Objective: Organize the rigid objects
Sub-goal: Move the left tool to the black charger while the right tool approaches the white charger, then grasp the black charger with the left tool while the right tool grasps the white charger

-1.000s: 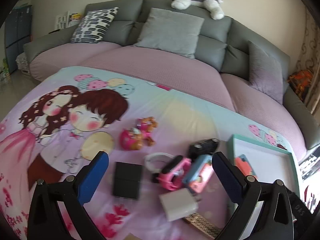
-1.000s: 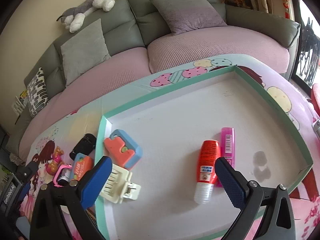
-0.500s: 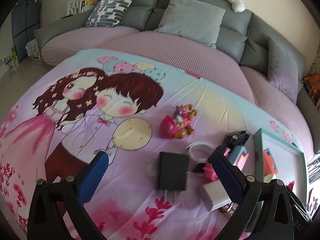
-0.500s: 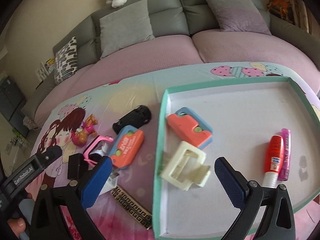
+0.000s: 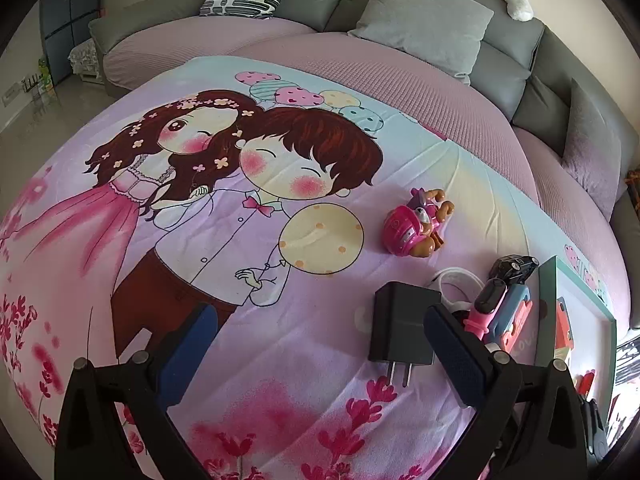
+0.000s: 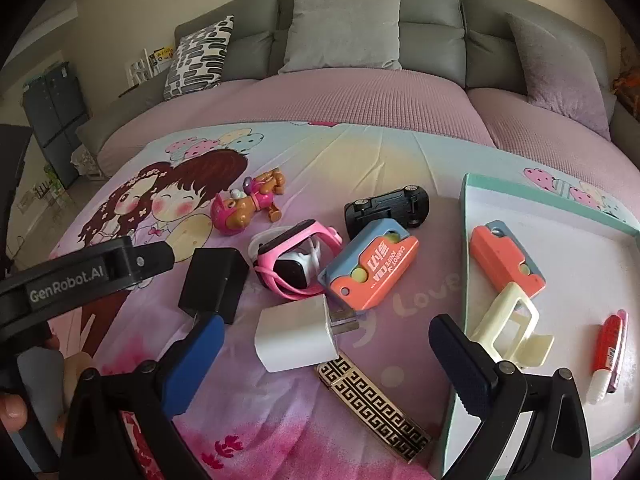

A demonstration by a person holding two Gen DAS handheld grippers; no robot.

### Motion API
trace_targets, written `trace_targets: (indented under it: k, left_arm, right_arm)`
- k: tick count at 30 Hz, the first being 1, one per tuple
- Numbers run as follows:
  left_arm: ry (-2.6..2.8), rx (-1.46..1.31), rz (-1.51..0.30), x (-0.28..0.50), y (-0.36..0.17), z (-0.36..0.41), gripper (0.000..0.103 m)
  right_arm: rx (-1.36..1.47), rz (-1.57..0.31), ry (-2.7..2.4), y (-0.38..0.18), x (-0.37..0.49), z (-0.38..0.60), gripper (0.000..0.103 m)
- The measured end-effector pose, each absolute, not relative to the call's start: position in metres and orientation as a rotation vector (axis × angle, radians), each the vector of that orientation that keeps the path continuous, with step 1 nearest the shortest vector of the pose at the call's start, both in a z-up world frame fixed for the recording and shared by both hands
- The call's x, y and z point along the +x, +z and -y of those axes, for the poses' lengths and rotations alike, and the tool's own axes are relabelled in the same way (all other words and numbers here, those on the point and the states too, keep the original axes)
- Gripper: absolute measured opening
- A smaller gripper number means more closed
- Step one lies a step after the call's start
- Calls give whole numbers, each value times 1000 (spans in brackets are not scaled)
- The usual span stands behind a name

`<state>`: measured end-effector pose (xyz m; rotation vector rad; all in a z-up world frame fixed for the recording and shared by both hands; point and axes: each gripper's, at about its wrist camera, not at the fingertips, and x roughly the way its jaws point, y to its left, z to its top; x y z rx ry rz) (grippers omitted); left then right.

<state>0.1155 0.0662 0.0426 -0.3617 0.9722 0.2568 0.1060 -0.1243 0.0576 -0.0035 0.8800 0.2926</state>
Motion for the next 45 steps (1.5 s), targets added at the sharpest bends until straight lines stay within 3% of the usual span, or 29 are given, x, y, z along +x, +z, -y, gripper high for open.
trace_targets:
  k: [3,8,24,29,32,33,45]
  left_arm:
    - [237,-365,-987,118,39,-64,103]
    - [193,-358,-1016,124,31,-54,103]
    - [142,-326,-1058,141,10,-30,101]
    - [140,-305,-1050,144,10,-27,77]
    - [105,-324,-1036,144,11,-26,48]
    - [101,-329,-1035,144,11,-26,44]
    - [89,-345,-983,134,27,-32,43]
  right_arm:
    - [-5,-899,305,52,109,120,103]
    - [-15,-918,305,43,112,116,90]
    - [13,-932,331,39,114,118,68]
    - [28,-935,348,38,114,118,62]
    - [30,-935,351,38,114,119,62]
    - [32,-934,350,38,114,119,62]
    - [90,-902,346,46,112,128,62]
